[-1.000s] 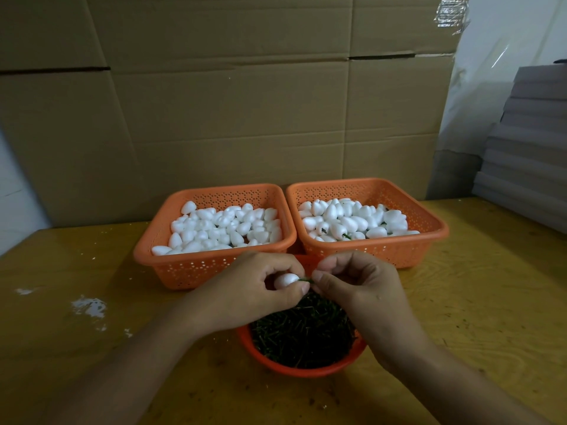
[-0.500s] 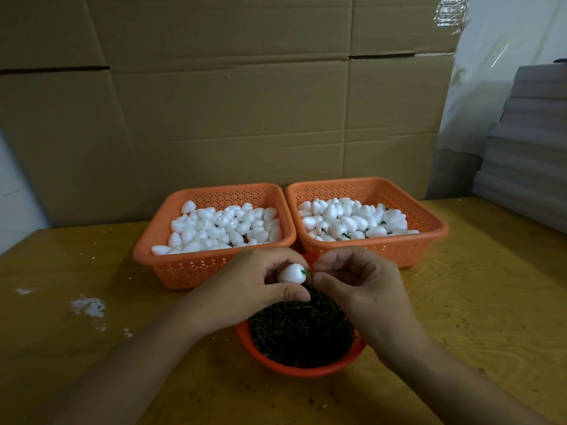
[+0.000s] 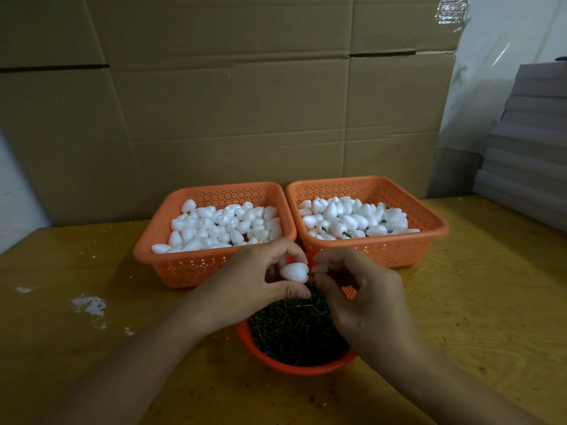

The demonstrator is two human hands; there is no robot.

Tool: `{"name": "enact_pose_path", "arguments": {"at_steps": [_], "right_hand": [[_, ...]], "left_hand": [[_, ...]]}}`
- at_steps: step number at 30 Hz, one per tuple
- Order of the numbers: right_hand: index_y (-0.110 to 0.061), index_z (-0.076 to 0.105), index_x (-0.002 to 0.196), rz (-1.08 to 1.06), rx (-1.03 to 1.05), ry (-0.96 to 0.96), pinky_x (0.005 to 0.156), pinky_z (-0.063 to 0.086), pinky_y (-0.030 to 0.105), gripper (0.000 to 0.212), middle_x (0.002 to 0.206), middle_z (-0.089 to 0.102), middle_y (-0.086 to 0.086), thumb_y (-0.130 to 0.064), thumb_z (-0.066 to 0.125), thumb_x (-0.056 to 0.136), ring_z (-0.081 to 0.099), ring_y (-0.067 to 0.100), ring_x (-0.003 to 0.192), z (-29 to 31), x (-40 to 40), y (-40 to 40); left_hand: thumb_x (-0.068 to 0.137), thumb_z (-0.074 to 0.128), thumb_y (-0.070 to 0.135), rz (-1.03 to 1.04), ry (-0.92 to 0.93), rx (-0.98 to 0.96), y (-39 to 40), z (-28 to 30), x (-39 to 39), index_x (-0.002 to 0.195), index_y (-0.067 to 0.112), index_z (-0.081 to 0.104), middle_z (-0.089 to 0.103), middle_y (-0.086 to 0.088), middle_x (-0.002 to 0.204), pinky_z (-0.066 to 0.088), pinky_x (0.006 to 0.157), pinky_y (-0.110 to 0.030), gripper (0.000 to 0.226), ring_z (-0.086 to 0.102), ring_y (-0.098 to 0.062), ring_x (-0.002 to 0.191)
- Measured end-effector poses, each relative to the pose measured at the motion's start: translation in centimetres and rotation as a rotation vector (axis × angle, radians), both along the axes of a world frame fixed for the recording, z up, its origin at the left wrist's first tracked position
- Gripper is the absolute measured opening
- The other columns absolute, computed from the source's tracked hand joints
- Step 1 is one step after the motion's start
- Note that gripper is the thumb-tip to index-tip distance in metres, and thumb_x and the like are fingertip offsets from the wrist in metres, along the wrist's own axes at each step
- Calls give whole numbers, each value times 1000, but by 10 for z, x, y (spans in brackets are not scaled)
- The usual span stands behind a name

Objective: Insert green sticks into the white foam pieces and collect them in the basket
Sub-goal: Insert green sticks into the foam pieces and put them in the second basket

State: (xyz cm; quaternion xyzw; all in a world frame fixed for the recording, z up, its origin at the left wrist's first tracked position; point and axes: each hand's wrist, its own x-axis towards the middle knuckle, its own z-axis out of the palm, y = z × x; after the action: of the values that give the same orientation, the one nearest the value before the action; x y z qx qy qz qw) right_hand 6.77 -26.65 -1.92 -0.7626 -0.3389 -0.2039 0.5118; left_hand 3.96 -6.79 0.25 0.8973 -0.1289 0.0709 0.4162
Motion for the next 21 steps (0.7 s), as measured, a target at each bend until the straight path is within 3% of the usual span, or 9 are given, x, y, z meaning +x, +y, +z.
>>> {"name": "enact_pose_path", "arguments": {"at_steps": [9, 16, 18, 21], "right_hand": [[-44, 61, 92, 12, 35, 66, 71, 54, 18, 40, 91, 69, -20, -10, 79, 82, 68, 0, 83, 0, 1, 2], [-34, 71, 88, 52, 30, 201, 68, 51, 12, 9, 86, 71, -23, -26, 74, 86, 67, -2, 82, 2, 6, 1], [-32, 74, 84, 69, 10, 245, 64, 49, 13, 8, 81, 72, -20, -27, 70, 90, 67, -1, 78, 3, 7, 1], [-31, 76, 84, 71, -29, 276, 63, 51, 16, 11, 79, 72, -19, -30, 67, 90, 67, -1, 75, 2, 7, 0]], "left_hand": [[76, 81, 47, -4, -30, -11, -2, -3, 0, 104, 39, 65, 72, 10, 98, 58, 82, -45, 33, 69, -12, 93], [76, 77, 51, 16, -69, 8, 5, -1, 1, 108, 46, 65, 70, 17, 105, 59, 85, -41, 35, 68, -8, 99], [74, 75, 56, 32, -78, 6, 8, 0, 1, 110, 49, 64, 69, 20, 108, 59, 88, -41, 38, 66, -7, 102], [80, 78, 46, 31, -83, 32, 9, -1, 2, 113, 52, 64, 67, 22, 111, 58, 89, -43, 36, 65, -8, 104]]}}
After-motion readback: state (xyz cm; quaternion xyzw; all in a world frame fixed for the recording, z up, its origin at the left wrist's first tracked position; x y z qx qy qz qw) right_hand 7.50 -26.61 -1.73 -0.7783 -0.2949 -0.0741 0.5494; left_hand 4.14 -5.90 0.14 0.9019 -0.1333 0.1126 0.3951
